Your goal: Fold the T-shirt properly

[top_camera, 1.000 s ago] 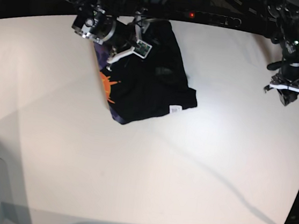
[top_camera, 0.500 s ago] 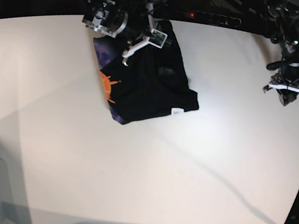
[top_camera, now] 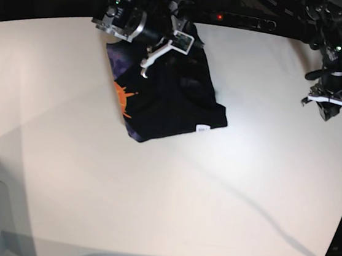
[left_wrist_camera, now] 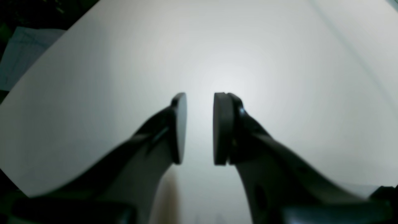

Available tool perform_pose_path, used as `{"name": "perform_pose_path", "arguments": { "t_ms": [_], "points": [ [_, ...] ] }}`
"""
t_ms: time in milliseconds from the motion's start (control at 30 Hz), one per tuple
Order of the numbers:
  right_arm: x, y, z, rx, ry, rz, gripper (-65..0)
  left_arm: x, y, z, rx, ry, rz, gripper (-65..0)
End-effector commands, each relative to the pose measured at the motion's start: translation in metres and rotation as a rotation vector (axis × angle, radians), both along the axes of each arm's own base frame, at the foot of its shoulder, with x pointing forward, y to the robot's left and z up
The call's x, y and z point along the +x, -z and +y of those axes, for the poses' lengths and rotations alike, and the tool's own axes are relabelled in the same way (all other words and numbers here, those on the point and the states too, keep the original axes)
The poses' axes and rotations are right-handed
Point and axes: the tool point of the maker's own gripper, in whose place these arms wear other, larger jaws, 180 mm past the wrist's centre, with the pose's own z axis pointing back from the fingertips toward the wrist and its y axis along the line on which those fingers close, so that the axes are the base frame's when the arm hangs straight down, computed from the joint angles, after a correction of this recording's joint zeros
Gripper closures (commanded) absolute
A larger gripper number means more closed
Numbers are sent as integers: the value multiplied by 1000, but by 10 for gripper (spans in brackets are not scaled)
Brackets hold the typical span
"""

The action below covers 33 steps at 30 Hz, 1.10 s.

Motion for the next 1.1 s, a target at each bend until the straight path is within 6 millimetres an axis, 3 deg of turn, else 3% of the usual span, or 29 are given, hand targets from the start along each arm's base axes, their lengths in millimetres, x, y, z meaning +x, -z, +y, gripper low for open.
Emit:
{"name": "perform_pose_path", "arguments": {
  "t_ms": [0, 167, 400, 533, 667, 767, 933, 1067],
  "points": [
    [1, -14, 6, 53, -14, -19, -296, 3, -13, 4, 36, 2, -34, -144],
    [8, -13, 1, 36, -20, -40, -374, 2, -12, 4, 34, 0, -33, -144],
    [33, 4, -5, -15, -16, -52, -373, 3, -17, 0, 34, 6, -48, -144],
    [35, 20, -9, -46, -17, -25, -373, 3, -18, 0, 36, 6, -49, -144],
    [33, 23, -9, -49, -18, -15, -371, 3, -18, 0, 36, 6, -49, -144],
    [33, 23, -9, -49, -18, -15, -334, 3, -18, 0, 36, 6, -49, -144],
    [32, 30, -11, -61, -16, 2, -212, 3, -17, 0, 34, 5, -49, -144],
    [30, 38, -13, -73, -15, 22, -198, 3, -17, 0, 34, 5, -49, -144]
  ]
}}
